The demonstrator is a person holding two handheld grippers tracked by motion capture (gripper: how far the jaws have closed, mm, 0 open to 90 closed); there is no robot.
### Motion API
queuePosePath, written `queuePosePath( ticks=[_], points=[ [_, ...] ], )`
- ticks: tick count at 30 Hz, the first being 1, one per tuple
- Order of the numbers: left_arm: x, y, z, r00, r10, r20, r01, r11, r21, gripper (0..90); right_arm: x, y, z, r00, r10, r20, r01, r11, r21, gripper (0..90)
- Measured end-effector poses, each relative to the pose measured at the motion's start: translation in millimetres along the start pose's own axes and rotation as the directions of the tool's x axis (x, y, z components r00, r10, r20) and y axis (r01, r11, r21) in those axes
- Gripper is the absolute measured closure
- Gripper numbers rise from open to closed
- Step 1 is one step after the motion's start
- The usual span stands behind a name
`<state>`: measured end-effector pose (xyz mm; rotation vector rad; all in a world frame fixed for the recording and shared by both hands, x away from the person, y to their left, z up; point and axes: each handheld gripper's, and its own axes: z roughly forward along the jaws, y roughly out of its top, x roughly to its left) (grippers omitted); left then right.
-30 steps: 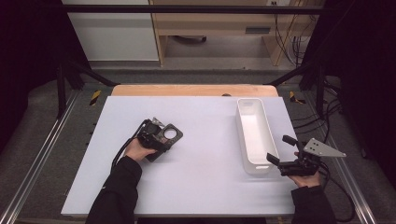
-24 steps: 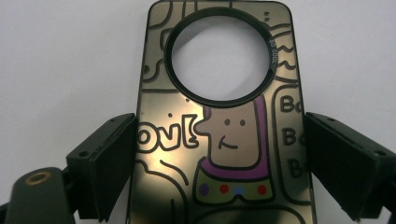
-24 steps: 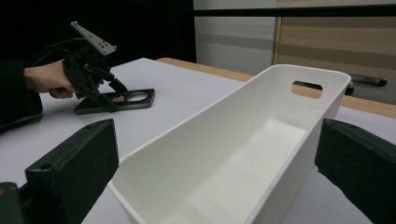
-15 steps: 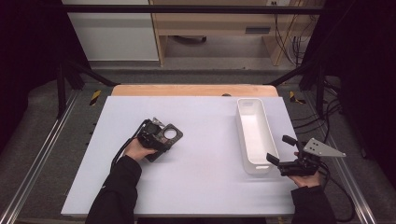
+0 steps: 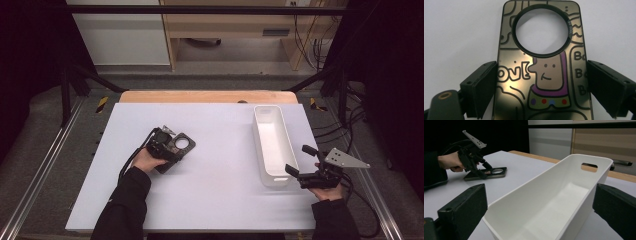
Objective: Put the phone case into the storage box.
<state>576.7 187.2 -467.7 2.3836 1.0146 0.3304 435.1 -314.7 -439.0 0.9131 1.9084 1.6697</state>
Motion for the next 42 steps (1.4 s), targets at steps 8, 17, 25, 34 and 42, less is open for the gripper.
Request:
queuePosePath(
  ticks=[8, 17, 25, 34, 42],
  points=[
    [-0.8, 0.7, -9.4, 1.0000, -0.001, 0.006, 0.001, 0.9994, -0.035, 11.6, 0.1, -0.1, 0.2, 1.0000, 0.000, -0.003, 0.000, 1.000, 0.000, 0.2],
    [-4.6, -0.4, -24.9, 0.9999, 0.011, 0.007, -0.010, 0.9963, -0.085, 11.6, 0.4, 0.0, 0.2, 1.0000, 0.000, -0.002, 0.000, 1.000, 0.001, 0.2],
    [-10.8, -4.5, -40.5, 0.9996, 0.028, 0.001, -0.027, 0.9920, -0.123, 11.6, 0.9, 0.5, 0.2, 1.0000, -0.002, -0.005, 0.002, 1.000, 0.002, 0.2],
    [-19.2, -15.2, -55.9, 0.9985, 0.055, 0.003, -0.054, 0.9850, -0.164, 11.6, 1.8, 0.4, 1.2, 0.9999, -0.009, -0.006, 0.009, 1.000, 0.007, 0.2],
    [-27.2, -22.6, -63.0, 0.9969, 0.079, 0.003, -0.077, 0.9787, -0.190, 11.6, 2.2, 0.5, 1.7, 0.9999, -0.012, -0.010, 0.012, 1.000, 0.010, 0.2]
  ],
)
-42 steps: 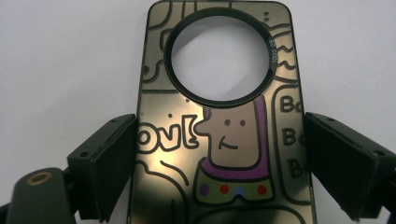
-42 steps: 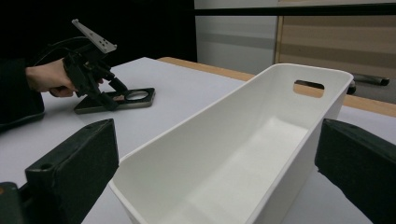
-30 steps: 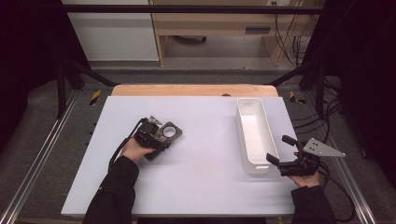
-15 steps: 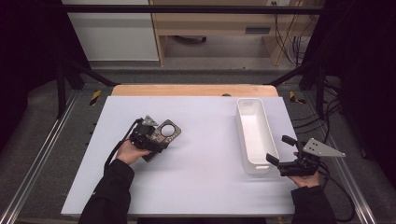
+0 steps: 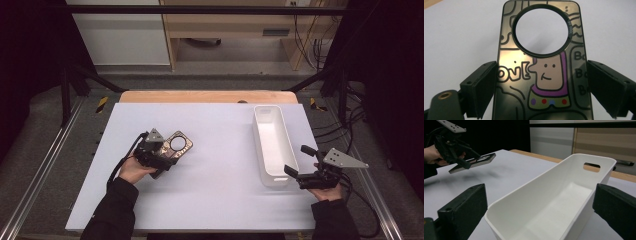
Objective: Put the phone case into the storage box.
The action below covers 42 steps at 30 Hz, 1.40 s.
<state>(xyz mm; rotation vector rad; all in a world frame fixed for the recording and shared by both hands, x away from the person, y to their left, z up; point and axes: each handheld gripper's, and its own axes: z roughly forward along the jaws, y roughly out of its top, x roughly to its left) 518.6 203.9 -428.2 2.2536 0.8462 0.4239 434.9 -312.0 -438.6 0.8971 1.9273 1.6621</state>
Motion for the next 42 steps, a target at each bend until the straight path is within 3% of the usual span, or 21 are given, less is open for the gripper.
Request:
queuePosePath(
  ticks=[24, 33, 42],
  points=[
    [-30.7, 1.7, -26.7, 0.9970, 0.076, 0.015, -0.075, 0.9941, -0.079, 11.6, 6.7, 3.6, 2.3, 0.9995, -0.024, -0.023, 0.024, 1.000, 0.011, 0.2],
    [-44.3, 7.3, -30.3, 0.9927, 0.118, 0.027, -0.115, 0.9891, -0.092, 11.5, 12.3, 6.5, 4.4, 0.9983, -0.041, -0.041, 0.042, 0.999, 0.021, 0.2],
    [-60.6, 13.8, -29.2, 0.9846, 0.166, 0.054, -0.161, 0.9824, -0.094, 11.5, 20.4, 9.5, 9.2, 0.9952, -0.068, -0.070, 0.071, 0.997, 0.037, 0.2]
  ],
)
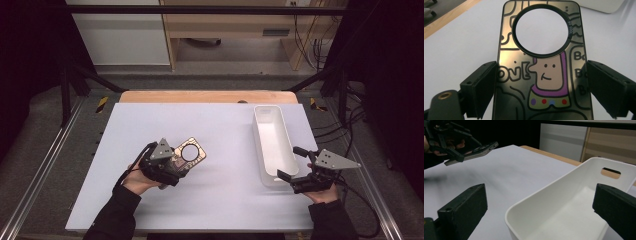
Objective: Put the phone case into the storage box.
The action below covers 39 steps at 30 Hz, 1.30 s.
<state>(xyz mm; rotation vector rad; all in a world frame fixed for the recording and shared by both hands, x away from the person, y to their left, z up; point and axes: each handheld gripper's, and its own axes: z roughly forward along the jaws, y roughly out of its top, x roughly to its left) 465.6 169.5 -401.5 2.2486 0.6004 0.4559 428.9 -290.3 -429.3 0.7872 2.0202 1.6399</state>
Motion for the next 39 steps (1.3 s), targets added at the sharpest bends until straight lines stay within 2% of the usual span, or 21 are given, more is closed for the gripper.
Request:
queuePosePath(
  ticks=[7, 17, 21, 26, 39],
  points=[
    [-11.6, 6.1, 4.4, 0.9991, 0.035, 0.022, -0.035, 0.9993, 0.008, 11.5, 8.1, 3.3, 6.3, 0.9990, -0.023, -0.038, 0.023, 1.000, 0.009, 0.2],
    [-21.8, 13.8, 4.9, 0.9957, 0.081, 0.044, -0.081, 0.9967, 0.002, 11.5, 15.3, 6.2, 11.6, 0.9966, -0.045, -0.069, 0.047, 0.999, 0.027, 0.2],
    [-23.2, 15.0, 5.0, 0.9948, 0.089, 0.049, -0.089, 0.9960, -0.001, 11.5, 17.5, 7.5, 12.9, 0.9956, -0.057, -0.075, 0.059, 0.998, 0.031, 0.2],
    [-25.2, 15.9, 5.8, 0.9935, 0.099, 0.056, -0.099, 0.9950, 0.002, 11.5, 23.3, 10.0, 18.5, 0.9917, -0.095, -0.087, 0.099, 0.994, 0.042, 0.2],
    [-33.5, 19.6, 7.7, 0.9881, 0.138, 0.068, -0.138, 0.9904, -0.006, 11.5, 34.9, 13.3, 28.4, 0.9839, -0.130, -0.123, 0.138, 0.989, 0.059, 0.2]
  ],
)
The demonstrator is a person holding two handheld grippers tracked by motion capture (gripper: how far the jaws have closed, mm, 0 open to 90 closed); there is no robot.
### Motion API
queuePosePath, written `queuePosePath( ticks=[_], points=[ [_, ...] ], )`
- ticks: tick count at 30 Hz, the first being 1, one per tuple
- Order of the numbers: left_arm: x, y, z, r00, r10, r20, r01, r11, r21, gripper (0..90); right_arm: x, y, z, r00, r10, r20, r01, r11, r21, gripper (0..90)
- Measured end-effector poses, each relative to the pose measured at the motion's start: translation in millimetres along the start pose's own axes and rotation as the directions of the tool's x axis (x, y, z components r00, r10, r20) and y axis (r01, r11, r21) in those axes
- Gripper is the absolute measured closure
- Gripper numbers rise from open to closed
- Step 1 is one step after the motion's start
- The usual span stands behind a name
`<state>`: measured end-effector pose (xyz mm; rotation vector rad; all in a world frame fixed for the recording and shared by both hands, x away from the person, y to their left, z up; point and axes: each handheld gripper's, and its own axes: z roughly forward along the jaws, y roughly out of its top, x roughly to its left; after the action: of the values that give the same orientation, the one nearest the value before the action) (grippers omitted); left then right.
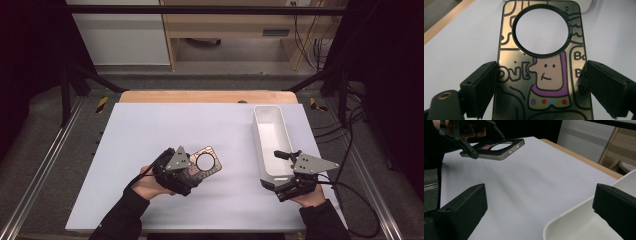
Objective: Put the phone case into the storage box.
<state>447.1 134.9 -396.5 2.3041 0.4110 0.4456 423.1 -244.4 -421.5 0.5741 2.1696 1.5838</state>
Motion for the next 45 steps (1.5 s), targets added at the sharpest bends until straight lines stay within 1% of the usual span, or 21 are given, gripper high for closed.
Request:
queuePosePath(
  ticks=[7, 13, 16, 22, 26, 30, 34, 37, 40, 42, 45],
  points=[
    [-4.6, 3.3, -0.2, 0.9996, 0.025, 0.010, -0.025, 0.9997, -0.005, 11.5, 4.9, 2.1, 6.0, 0.9997, -0.016, -0.019, 0.016, 1.000, 0.015, 0.2],
    [-8.1, 5.0, 2.1, 0.9988, 0.044, 0.023, -0.044, 0.9990, -0.012, 11.5, 7.6, 3.4, 10.3, 0.9990, -0.029, -0.032, 0.030, 0.999, 0.016, 0.2],
    [-9.0, 5.6, 3.3, 0.9981, 0.051, 0.035, -0.051, 0.9987, -0.009, 11.5, 8.8, 4.2, 13.2, 0.9985, -0.036, -0.041, 0.037, 0.999, 0.019, 0.2],
    [-10.9, 6.4, 3.9, 0.9970, 0.062, 0.048, -0.061, 0.9980, -0.019, 11.5, 12.0, 7.1, 18.9, 0.9968, -0.056, -0.056, 0.057, 0.998, 0.017, 0.2],
    [-13.2, 6.9, 5.8, 0.9960, 0.068, 0.058, -0.067, 0.9976, -0.017, 11.5, 14.6, 9.2, 25.8, 0.9946, -0.072, -0.076, 0.074, 0.997, 0.030, 0.2],
    [-14.7, 7.2, 7.2, 0.9949, 0.077, 0.066, -0.076, 0.9970, -0.015, 11.5, 15.9, 9.9, 28.8, 0.9935, -0.076, -0.085, 0.079, 0.996, 0.033, 0.3],
    [-17.3, 8.1, 8.2, 0.9931, 0.090, 0.075, -0.089, 0.9959, -0.020, 11.5, 18.2, 11.4, 32.1, 0.9913, -0.089, -0.097, 0.093, 0.995, 0.036, 0.3],
    [-19.5, 9.2, 8.8, 0.9917, 0.099, 0.081, -0.098, 0.9949, -0.025, 11.5, 21.6, 13.6, 36.1, 0.9870, -0.110, -0.118, 0.115, 0.993, 0.037, 0.3],
    [-20.6, 10.0, 9.8, 0.9899, 0.110, 0.090, -0.108, 0.9939, -0.021, 11.5, 22.4, 13.9, 38.1, 0.9850, -0.116, -0.128, 0.121, 0.992, 0.036, 0.5],
    [-21.7, 10.2, 10.4, 0.9886, 0.118, 0.093, -0.117, 0.9929, -0.020, 11.5, 23.8, 13.7, 40.5, 0.9830, -0.118, -0.141, 0.125, 0.991, 0.043, 0.5],
    [-23.0, 10.9, 10.5, 0.9864, 0.129, 0.101, -0.128, 0.9916, -0.021, 11.5, 26.8, 13.5, 44.0, 0.9785, -0.133, -0.158, 0.144, 0.988, 0.060, 0.6]
  ],
)
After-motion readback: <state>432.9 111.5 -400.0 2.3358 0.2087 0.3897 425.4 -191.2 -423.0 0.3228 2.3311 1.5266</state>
